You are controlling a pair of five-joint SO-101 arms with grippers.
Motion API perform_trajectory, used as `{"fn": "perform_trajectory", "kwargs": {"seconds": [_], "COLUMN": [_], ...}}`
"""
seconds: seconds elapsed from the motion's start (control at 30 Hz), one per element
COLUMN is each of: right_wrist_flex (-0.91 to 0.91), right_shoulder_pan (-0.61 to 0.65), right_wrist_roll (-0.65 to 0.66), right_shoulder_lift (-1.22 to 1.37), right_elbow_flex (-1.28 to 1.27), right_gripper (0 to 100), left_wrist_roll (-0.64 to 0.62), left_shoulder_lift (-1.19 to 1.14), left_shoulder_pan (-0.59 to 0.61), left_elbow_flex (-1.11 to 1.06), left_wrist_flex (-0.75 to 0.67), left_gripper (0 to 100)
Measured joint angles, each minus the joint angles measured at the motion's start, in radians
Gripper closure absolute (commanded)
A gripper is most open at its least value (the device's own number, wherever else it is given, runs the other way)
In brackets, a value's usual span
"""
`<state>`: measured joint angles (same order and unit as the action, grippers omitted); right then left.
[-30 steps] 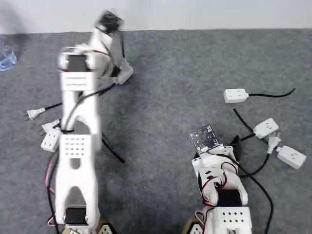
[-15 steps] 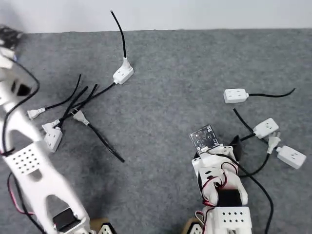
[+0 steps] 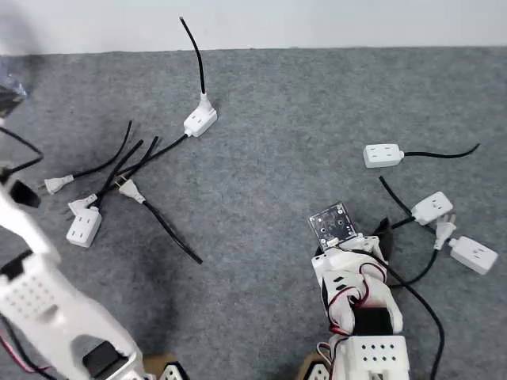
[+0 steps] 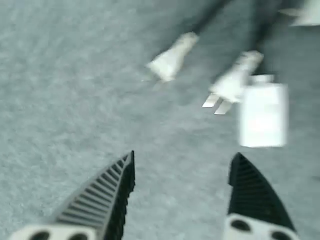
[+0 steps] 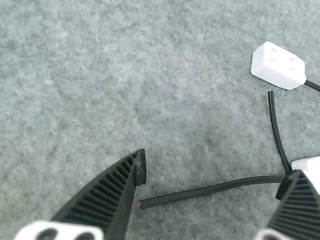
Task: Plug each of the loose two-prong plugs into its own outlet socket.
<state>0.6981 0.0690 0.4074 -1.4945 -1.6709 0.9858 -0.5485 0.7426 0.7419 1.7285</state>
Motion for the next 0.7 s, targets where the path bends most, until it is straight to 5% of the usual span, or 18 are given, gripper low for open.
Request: {"fn": "perform_trajectory", "kwargs": {"seconds": [0.3,0.57,0.7], "right_wrist_flex": [0.0,0.0,0.0], "right_shoulder_pan": [0.0,0.0,0.002], "right_wrist_roll": [0.0,0.0,0.0], "right_shoulder_lift": [0.0,0.0,0.0], "right_elbow_flex": [0.0,0.0,0.0], "right_gripper": [59.3,59.3,59.3], "left_wrist_roll": [0.003,0.008,0.008], "left_shoulder_lift": [0.522,0.563,0.565], "left_shoulder_pan": [-0.087,-0.097,-0.097], "left_elbow_flex": [-0.643,-1.057,-1.16], "left_wrist_flex": [-0.114,-0.516,-0.562], "left_gripper": [76,76,76]}}
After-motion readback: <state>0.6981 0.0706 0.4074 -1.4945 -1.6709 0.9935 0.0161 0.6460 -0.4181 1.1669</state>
